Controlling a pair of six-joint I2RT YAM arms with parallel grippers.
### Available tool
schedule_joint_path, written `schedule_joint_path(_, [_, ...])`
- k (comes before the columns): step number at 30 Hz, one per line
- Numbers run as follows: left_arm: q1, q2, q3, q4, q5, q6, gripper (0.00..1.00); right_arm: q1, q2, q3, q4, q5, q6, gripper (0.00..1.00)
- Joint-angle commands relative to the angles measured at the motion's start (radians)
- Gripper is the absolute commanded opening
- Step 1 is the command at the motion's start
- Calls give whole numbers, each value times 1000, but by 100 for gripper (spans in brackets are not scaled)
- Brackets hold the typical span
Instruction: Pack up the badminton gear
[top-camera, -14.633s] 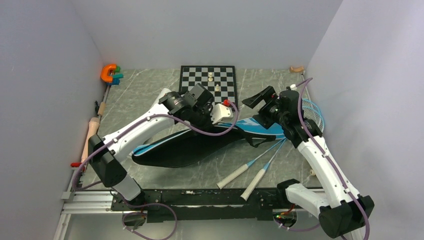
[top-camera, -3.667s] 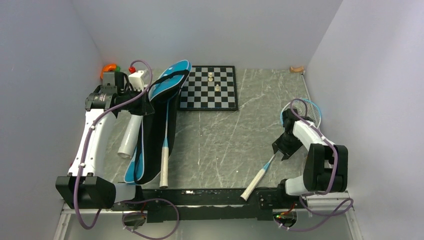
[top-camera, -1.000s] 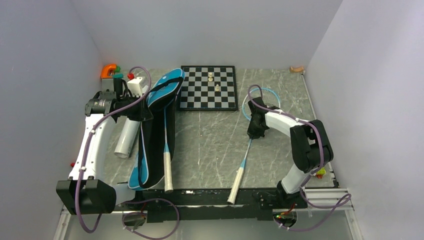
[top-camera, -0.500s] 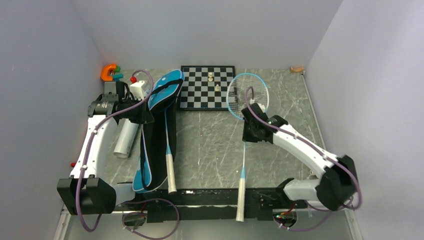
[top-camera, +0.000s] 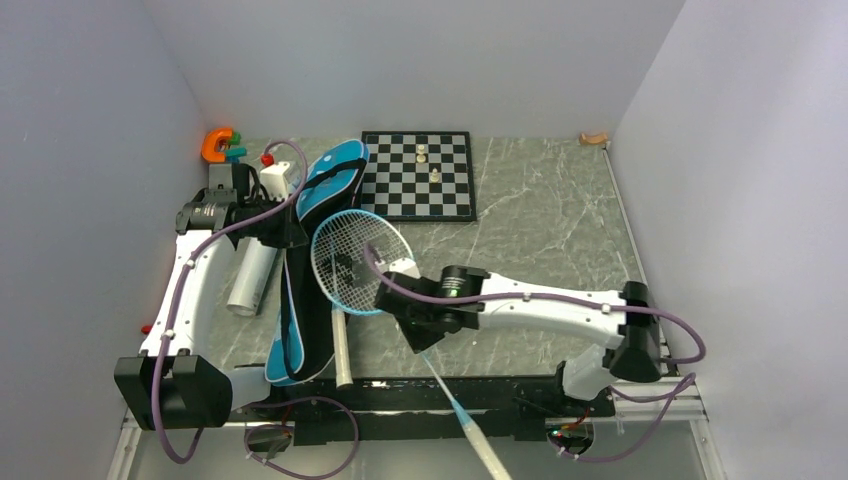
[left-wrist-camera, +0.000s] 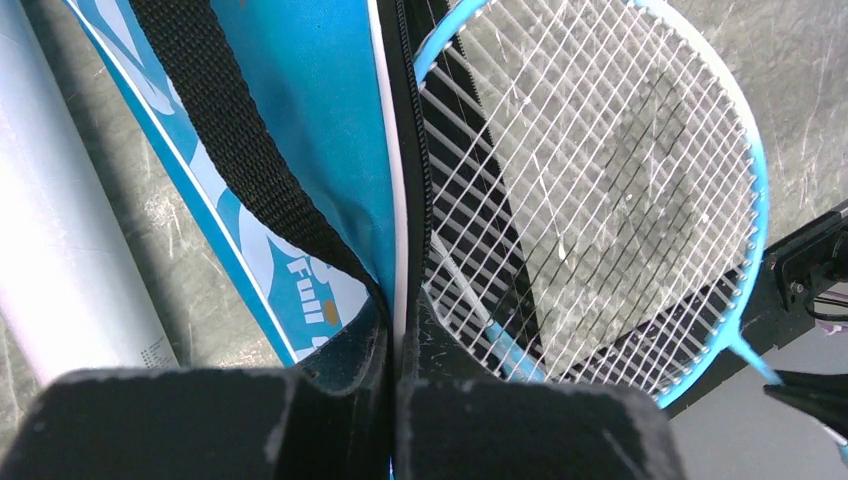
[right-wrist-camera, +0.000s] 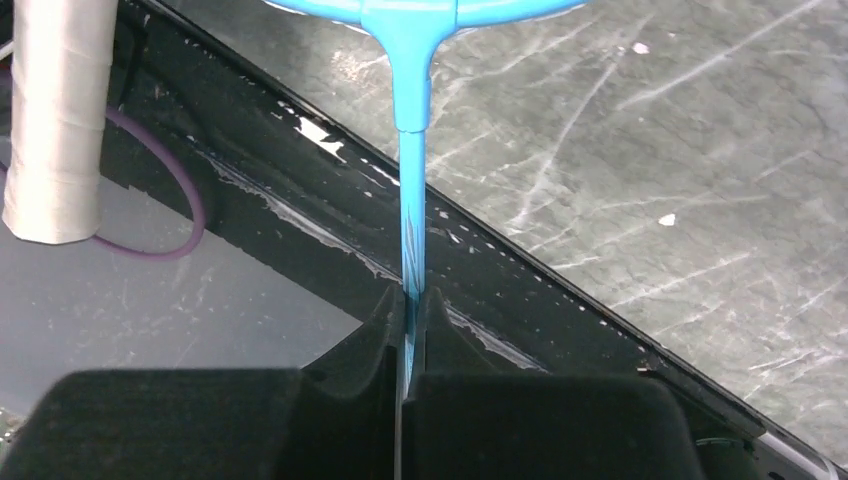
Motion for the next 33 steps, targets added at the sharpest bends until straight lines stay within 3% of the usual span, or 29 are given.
schedule_joint_path(1, [6, -6, -3, 55, 24, 30, 0, 27, 93, 118, -64, -7, -20, 0])
schedule_joint_path(9, [5, -14, -30, 53, 30, 59, 0, 30, 261, 265, -139, -11, -75, 0])
schedule_joint_path(20, [1, -21, -61, 35, 74, 84, 0, -38, 621, 773, -275, 16, -100, 0])
schedule_joint_path(23, [1, -27, -63, 24, 80, 94, 0, -79, 644, 811, -221, 0, -84, 0])
schedule_joint_path(33, [0, -27, -58, -7, 108, 113, 0, -168, 610, 707, 144, -111, -78, 0])
